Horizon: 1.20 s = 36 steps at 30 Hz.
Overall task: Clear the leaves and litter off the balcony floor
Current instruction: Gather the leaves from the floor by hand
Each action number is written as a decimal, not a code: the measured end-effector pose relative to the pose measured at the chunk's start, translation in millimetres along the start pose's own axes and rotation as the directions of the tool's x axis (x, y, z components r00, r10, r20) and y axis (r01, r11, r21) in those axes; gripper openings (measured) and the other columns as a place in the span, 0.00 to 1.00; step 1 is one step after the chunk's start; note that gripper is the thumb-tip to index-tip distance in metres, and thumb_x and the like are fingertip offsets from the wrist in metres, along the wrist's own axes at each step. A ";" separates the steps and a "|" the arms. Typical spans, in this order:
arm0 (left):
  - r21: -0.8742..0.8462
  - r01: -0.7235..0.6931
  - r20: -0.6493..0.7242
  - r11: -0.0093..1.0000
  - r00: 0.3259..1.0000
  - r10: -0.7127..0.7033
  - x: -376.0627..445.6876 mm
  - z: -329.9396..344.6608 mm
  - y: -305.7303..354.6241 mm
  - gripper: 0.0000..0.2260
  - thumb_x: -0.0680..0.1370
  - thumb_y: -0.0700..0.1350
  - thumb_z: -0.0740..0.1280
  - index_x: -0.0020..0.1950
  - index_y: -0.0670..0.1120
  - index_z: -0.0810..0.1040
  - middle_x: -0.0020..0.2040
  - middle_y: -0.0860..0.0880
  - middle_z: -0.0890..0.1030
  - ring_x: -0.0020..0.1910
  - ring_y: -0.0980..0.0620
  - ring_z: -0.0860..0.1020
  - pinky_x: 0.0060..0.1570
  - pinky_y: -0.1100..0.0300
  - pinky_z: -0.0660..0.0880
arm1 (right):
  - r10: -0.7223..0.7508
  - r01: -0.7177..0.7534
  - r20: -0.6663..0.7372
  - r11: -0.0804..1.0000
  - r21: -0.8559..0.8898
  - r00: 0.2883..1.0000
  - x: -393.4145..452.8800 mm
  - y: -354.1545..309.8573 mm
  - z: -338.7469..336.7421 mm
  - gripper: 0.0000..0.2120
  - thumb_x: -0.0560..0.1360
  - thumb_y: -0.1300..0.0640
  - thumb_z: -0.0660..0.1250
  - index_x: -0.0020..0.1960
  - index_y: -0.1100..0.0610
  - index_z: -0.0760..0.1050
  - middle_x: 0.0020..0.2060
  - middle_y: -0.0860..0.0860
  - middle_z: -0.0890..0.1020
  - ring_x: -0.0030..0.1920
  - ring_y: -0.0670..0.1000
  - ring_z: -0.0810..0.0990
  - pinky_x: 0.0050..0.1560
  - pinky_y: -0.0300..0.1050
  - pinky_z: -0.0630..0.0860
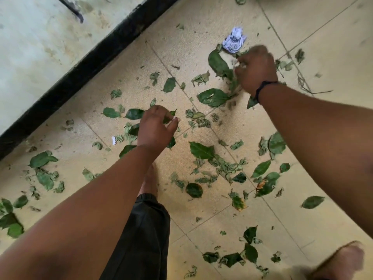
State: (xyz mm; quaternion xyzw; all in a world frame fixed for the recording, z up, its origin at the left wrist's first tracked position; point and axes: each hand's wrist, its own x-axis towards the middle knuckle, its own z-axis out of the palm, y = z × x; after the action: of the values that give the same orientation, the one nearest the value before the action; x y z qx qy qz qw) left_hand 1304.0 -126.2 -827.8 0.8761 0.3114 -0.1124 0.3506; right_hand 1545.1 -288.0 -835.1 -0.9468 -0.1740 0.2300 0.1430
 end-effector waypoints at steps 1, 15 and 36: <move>-0.051 0.020 0.006 0.999 1.000 -0.020 5.4 -1.1 5.0 0.08 0.78 0.46 0.70 0.46 0.42 0.78 0.55 0.43 0.79 0.56 0.44 0.75 0.48 0.59 0.65 | -0.014 0.014 -0.003 1.000 -0.019 1.000 14.6 -0.5 -2.4 0.14 0.77 0.57 0.66 0.61 0.58 0.79 0.72 0.58 0.66 0.71 0.59 0.65 0.70 0.46 0.64; -0.231 0.116 0.078 0.966 0.992 -0.100 15.9 -8.2 19.2 0.08 0.79 0.44 0.70 0.48 0.47 0.71 0.37 0.54 0.73 0.35 0.52 0.71 0.36 0.54 0.71 | -0.017 -0.002 0.091 0.980 0.198 0.996 64.5 -11.8 -12.4 0.07 0.71 0.54 0.70 0.46 0.57 0.80 0.45 0.56 0.79 0.45 0.52 0.78 0.46 0.40 0.74; -0.549 0.321 0.377 0.772 0.919 -0.114 -152.3 181.0 296.5 0.07 0.76 0.40 0.71 0.50 0.51 0.85 0.45 0.56 0.85 0.45 0.59 0.83 0.51 0.63 0.78 | 0.717 -0.244 0.399 -0.315 0.917 0.572 -289.7 194.0 -65.8 0.14 0.74 0.68 0.70 0.57 0.58 0.73 0.45 0.52 0.84 0.44 0.54 0.82 0.43 0.47 0.81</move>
State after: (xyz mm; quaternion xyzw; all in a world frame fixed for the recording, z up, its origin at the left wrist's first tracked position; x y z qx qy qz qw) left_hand 1374.1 -487.4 -735.1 0.6459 0.3699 -0.1899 0.6402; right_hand 1386.7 -589.3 -735.3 -0.5453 0.4920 0.1471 0.6625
